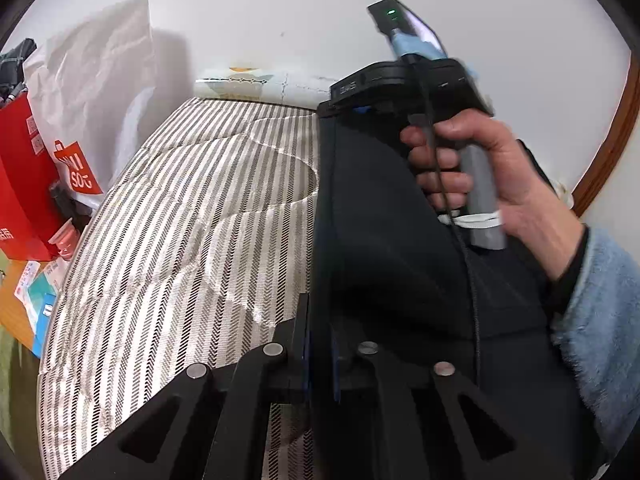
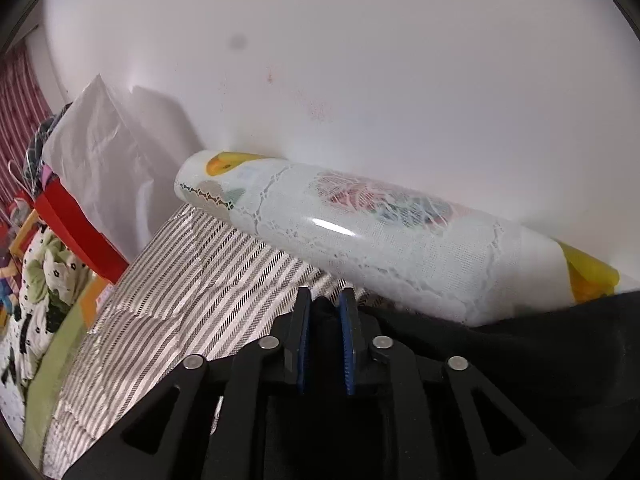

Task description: Fold small clothes

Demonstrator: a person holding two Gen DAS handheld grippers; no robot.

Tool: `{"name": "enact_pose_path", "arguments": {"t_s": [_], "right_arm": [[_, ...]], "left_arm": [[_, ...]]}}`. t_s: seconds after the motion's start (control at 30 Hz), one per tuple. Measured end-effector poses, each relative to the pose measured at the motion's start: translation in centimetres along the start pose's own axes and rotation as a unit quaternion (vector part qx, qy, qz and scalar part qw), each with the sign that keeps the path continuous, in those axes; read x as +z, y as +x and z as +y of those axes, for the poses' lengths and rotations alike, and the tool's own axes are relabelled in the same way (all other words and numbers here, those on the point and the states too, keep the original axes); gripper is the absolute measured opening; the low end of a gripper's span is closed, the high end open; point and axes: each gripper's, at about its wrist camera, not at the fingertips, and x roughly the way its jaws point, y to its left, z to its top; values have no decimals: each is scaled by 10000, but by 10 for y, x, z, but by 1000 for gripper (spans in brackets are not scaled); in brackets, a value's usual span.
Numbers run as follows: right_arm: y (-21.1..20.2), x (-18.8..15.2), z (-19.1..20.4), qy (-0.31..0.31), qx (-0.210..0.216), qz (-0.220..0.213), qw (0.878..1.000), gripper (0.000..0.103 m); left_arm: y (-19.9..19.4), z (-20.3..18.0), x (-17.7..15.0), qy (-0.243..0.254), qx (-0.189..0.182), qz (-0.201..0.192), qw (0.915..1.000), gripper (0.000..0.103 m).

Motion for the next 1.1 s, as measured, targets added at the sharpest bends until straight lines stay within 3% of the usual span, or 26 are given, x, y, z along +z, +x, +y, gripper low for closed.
{"name": "enact_pose_path", "arguments": {"t_s": [0.07, 0.23, 0.3, 0.37, 0.47, 0.53, 0.63, 0.73, 0.87, 0.9, 0.97, 1.1], "right_arm": [[-11, -3, -3, 62, 42, 26, 10000, 29], [-87, -30, -14, 178, -268, -306, 9990, 45], [-123, -50, -22, 351, -676, -420, 9962, 46], [-160, -73, -33, 528, -803, -451, 9944, 46], [-226, -121, -47, 606, -1269, -714, 9875, 46], [-271, -159, -59, 683, -1906, -894, 9752, 46], [-336, -224, -93, 1118, -2429, -790, 9604, 46], [-391, -288, -130, 1672, -2938, -722, 9384, 62], [-450, -381, -181, 2299, -3787, -432, 8955, 63], [-468, -413, -198, 2598, -3904, -374, 8824, 63], [-482, -454, -219, 3050, -3810, -306, 8723, 63], [-482, -503, -244, 3398, -3580, -153, 8696, 63]], "left_arm": [[1, 0, 1, 22, 46, -9, 10000, 14], [-7, -4, 1, 177, 224, -162, 9995, 34], [-10, -6, 1, 197, 138, -195, 9995, 52], [-15, -10, 0, 249, 131, -299, 9992, 60], [-25, -15, 1, 367, 185, -493, 9979, 60], [-30, -17, 2, 354, 77, -526, 9980, 60], [-50, -23, 2, 273, -40, -676, 9973, 60], [-73, -30, -6, 232, -177, -726, 9969, 61], [-95, -42, -27, 246, -379, -569, 9974, 63], [-100, -46, -33, 313, -385, -542, 9973, 64], [-108, -53, -44, 403, -327, -531, 9972, 64], [-121, -66, -66, 457, -259, -454, 9976, 65]]}}
